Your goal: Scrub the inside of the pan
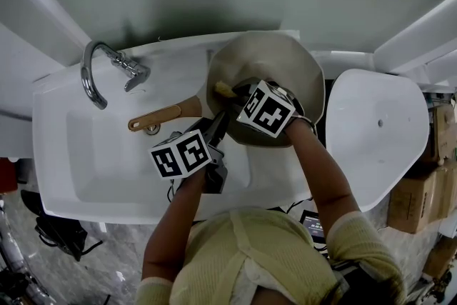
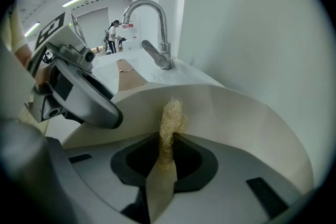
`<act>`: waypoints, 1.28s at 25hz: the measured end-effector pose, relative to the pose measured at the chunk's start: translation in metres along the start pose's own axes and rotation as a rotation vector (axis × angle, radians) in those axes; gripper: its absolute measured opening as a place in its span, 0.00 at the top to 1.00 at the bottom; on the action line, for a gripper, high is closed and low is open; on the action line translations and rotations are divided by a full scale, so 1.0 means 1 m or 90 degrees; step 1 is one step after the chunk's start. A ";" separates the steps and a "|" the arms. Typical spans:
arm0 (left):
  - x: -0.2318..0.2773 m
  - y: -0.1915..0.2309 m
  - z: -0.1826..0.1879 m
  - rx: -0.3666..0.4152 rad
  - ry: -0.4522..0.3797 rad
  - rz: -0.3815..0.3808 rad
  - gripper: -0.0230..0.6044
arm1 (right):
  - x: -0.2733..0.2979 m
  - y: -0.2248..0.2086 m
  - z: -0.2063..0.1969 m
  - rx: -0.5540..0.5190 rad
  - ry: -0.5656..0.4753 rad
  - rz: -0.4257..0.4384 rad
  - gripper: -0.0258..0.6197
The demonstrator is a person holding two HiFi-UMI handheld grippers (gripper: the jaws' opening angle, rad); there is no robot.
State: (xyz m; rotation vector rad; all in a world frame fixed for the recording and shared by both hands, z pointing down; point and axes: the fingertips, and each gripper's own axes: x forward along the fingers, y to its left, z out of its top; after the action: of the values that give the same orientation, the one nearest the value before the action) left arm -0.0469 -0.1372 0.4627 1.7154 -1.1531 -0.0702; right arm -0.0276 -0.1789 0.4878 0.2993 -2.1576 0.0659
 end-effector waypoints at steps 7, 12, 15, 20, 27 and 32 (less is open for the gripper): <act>0.000 -0.003 0.002 0.011 -0.002 -0.005 0.66 | -0.005 0.011 -0.006 -0.029 0.019 0.025 0.83; 0.001 -0.005 0.003 0.017 -0.002 -0.008 0.66 | -0.008 0.019 -0.011 -0.041 0.029 0.041 0.83; 0.001 -0.005 0.003 0.020 -0.001 -0.009 0.66 | -0.010 0.024 -0.015 -0.045 0.035 0.055 0.83; 0.002 -0.007 0.003 0.024 -0.004 -0.011 0.66 | -0.017 0.035 -0.023 -0.064 0.056 0.084 0.83; 0.002 -0.010 0.005 0.039 -0.010 -0.013 0.66 | -0.026 0.046 -0.033 -0.087 0.078 0.118 0.83; 0.002 -0.011 0.006 0.048 -0.009 -0.008 0.66 | -0.034 0.053 -0.038 -0.116 0.090 0.145 0.83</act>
State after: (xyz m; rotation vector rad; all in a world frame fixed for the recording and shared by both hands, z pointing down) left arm -0.0418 -0.1426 0.4531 1.7909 -1.1696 -0.0472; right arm 0.0090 -0.1146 0.4854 -0.0548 -2.0313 0.0195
